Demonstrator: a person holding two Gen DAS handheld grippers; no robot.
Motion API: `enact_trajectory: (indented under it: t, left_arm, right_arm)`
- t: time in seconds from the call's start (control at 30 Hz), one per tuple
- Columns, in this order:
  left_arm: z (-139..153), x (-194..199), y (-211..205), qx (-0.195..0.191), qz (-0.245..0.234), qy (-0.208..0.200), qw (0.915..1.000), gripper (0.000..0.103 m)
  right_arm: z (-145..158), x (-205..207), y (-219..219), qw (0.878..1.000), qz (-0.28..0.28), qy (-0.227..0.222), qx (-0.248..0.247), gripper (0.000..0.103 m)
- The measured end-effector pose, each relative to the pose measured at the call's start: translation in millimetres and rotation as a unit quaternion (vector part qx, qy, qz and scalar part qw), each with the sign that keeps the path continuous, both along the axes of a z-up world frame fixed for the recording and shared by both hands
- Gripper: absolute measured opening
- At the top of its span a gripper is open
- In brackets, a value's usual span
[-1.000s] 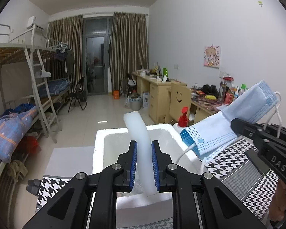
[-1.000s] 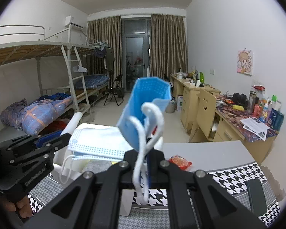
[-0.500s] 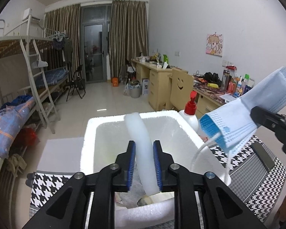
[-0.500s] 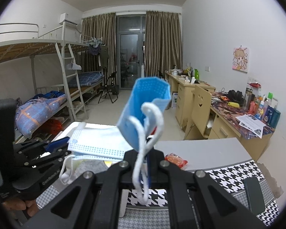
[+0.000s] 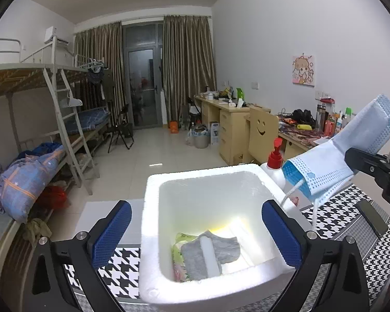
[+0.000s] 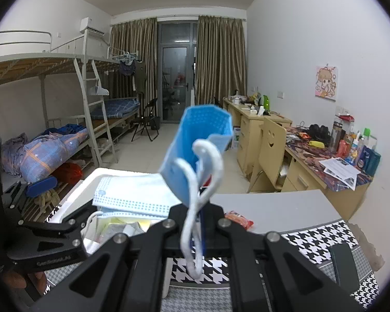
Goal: Organize soft objects
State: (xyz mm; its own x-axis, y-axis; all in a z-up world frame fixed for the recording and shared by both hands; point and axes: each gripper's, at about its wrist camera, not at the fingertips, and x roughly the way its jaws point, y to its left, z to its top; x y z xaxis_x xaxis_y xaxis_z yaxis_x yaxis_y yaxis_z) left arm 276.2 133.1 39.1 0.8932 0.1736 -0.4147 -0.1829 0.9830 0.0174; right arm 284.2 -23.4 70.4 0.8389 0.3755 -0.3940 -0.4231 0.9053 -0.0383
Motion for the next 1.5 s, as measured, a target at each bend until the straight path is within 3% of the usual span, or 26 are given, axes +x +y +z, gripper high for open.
enact_trajectory:
  t: [0.53,1.23,1.27,1.33,1.4,1.5]
  left_arm:
    - [5.7,-41.8,19.7,0.001,0.038,-0.018,0.9991,0.102]
    - [5.2,-94.2,58.2,-0.015,0.090,-0.037,0.9951,0.102]
    - [4.6,-95.2,59.5,-0.017,0.091,-0.037,0.9950,0.102]
    - [3.0,-97.2,61.9,-0.020,0.091,-0.036,0.9950,0.102]
    - [2.8,-97.0,63.6,-0.020,0.094,-0.035,0.9948,0.102]
    - [3.9,-93.0,64.4,-0.023,0.093,-0.033,0.9949,0.102]
  right_arm:
    - [-1.2,-2.1,22.5,0.999,0.042,0.008,-0.009,0.007]
    - [-26.6,30.3,76.5,0.991,0.089,0.099,-0.033,0.009]
    - [-28.0,31.9,78.0,0.990,0.088,0.104,-0.035,0.013]
    - [-32.8,35.4,80.5,0.988,0.083,0.118,-0.045,0.031]
    - [-34.0,34.1,82.4,0.988,0.089,0.120,-0.047,0.063]
    - [-32.8,26.7,80.9,0.988,0.096,0.115,-0.046,0.069]
